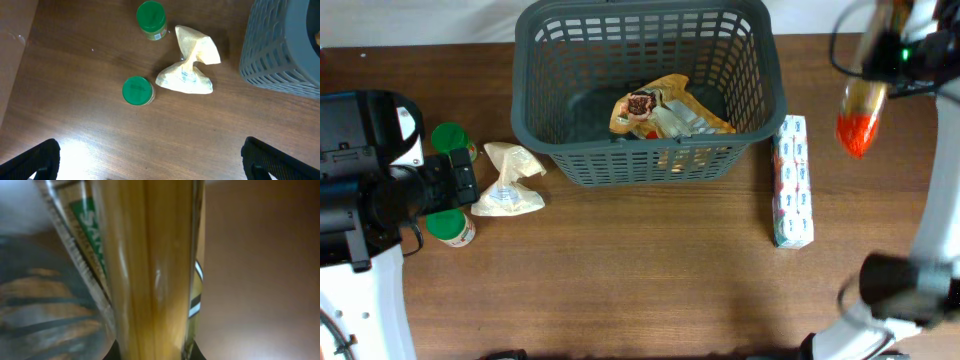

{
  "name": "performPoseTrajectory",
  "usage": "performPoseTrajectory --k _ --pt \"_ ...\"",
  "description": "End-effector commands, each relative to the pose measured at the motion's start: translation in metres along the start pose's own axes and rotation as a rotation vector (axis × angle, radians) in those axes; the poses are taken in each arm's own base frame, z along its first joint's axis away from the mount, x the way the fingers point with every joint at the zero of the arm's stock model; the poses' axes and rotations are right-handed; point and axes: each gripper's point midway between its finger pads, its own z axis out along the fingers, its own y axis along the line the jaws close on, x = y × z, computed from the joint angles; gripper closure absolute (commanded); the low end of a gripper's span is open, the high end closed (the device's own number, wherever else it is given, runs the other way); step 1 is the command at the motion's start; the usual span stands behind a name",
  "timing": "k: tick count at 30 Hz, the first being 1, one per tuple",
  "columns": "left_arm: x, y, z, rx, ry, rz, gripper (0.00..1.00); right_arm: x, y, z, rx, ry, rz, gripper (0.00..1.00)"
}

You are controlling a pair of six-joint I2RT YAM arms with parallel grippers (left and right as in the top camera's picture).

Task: Pack container
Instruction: 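Carry the pasta package into the basket and release it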

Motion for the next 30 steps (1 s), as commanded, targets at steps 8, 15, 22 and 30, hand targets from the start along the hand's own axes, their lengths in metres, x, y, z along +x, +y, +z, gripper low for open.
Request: performPoseTrajectory --k 8,15,22,30 --pt "0.000 0.003 0.001 -0.010 0.003 -0.003 0.01 -0.001 0.200 -0.131 -0.280 -0.438 -1.141 0.96" --pt "0.000 0.003 0.001 -0.010 0.003 -0.003 0.01 0.001 0.260 -0.054 -0.321 -0.460 -1.441 0.96" --pt "0.000 0.003 0.001 -0.010 0.003 -0.003 0.01 0.027 0.300 0.054 -0.431 -0.349 -1.469 0.96" --pt "0.000 0.003 0.001 -0.010 0.003 -0.003 0.01 0.069 0.306 0.133 -0.480 -0.139 -1.313 0.96"
